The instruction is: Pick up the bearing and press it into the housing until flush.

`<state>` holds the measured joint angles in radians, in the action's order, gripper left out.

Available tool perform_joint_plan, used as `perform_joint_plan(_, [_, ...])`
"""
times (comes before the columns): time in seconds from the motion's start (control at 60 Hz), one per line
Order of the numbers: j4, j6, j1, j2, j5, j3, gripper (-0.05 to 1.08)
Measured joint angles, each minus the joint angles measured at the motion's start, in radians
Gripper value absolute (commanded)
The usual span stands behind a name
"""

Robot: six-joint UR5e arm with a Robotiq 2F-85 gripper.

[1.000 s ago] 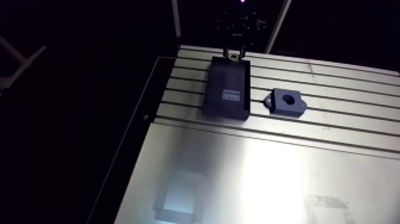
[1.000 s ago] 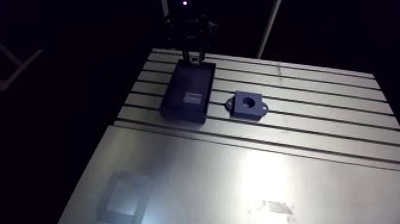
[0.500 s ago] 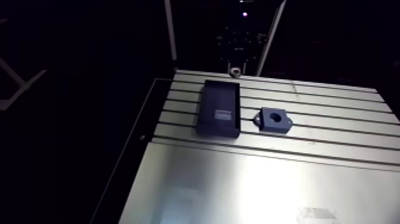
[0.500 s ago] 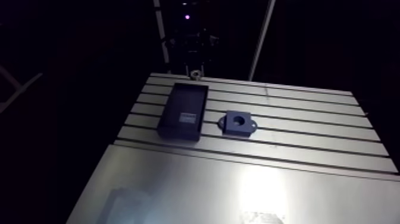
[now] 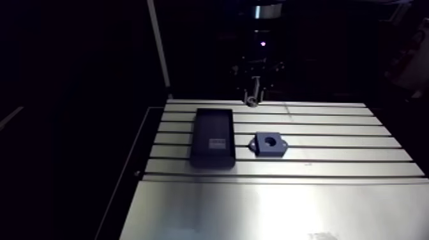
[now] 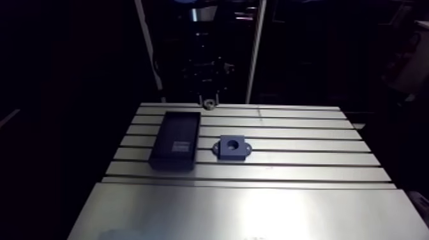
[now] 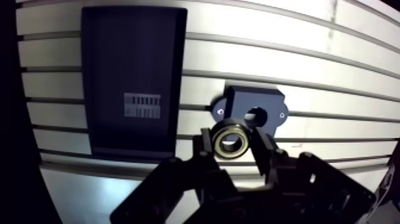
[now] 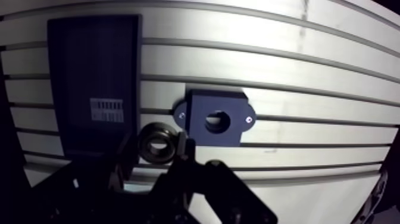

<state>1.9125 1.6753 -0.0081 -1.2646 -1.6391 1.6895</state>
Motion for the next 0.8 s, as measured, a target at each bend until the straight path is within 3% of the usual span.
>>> perform_joint_plan(0.317, [0.074, 0.039, -0.039, -0.028, -0.006, 0.084, 0.61])
perform_joint_plan(0.8, [0.162, 0.089, -0.109, -0.018, -0.009, 0.163, 0.62])
